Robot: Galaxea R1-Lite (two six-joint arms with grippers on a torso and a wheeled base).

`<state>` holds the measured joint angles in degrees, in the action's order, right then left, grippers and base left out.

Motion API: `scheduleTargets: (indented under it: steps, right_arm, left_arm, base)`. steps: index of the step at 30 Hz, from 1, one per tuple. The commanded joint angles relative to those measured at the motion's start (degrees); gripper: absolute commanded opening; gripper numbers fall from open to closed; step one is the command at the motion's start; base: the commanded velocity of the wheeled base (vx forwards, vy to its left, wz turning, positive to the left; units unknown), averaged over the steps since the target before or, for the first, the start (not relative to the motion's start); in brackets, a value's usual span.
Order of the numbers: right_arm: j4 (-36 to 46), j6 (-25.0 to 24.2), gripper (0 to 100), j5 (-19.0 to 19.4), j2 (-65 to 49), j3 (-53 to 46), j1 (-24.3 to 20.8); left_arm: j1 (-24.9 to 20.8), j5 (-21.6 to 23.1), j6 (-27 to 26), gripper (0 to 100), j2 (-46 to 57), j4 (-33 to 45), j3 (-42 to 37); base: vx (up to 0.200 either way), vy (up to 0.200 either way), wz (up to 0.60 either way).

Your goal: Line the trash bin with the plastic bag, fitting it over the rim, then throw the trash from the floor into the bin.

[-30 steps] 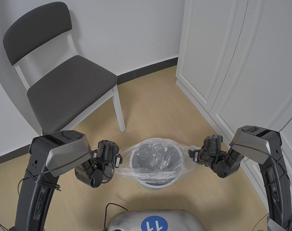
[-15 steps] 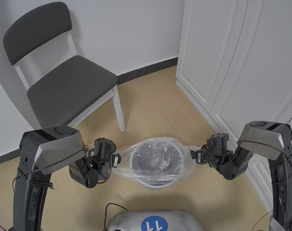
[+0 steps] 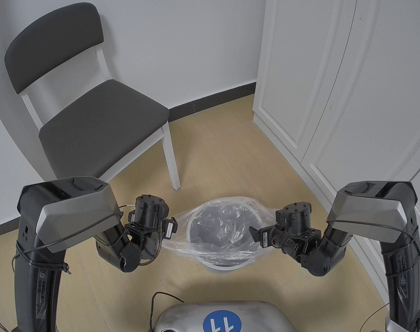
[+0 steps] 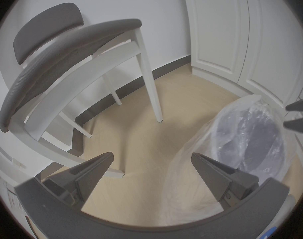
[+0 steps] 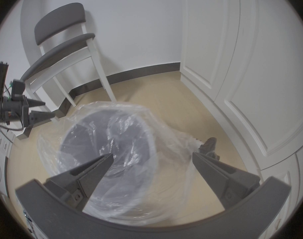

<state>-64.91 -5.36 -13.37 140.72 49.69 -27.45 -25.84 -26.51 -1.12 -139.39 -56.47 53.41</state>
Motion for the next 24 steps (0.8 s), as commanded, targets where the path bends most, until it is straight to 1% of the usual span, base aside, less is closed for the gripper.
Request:
scheduleTargets:
  steps: [1, 6, 9, 14, 24]
  right_arm:
    - [-0.83, 0.18, 100, -0.07, 3.16, -0.21, -1.90]
    - [-0.65, 0.44, 100, -0.07, 2.72, -1.96, -2.78]
    - [-0.48, 0.62, 100, 0.01, 2.55, -3.02, -3.48]
    - [-0.48, 2.29, 100, 0.10, 2.81, -4.95, -4.45]
    - [-0.74, 2.90, 100, 0.72, 2.81, -7.77, -8.23]
  left_arm:
    - [-2.19, -0.03, 0.07, 100, 2.37, -1.19, -1.99]
    - [-4.83, -0.12, 0.07, 100, 2.37, -3.30, -3.66]
    - [-5.45, -0.20, 0.07, 100, 2.37, -3.39, -3.84]
    - [-7.03, -0.20, 0.07, 100, 2.45, -4.27, -5.24]
    - [-11.16, -0.20, 0.33, 100, 1.22, -4.79, -6.56]
  base:
    - [0.000, 0.000, 0.00]
    - [0.000, 0.000, 0.00]
    - [0.000, 0.000, 0.00]
    - [0.000, 0.000, 0.00]
    - [0.000, 0.000, 0.00]
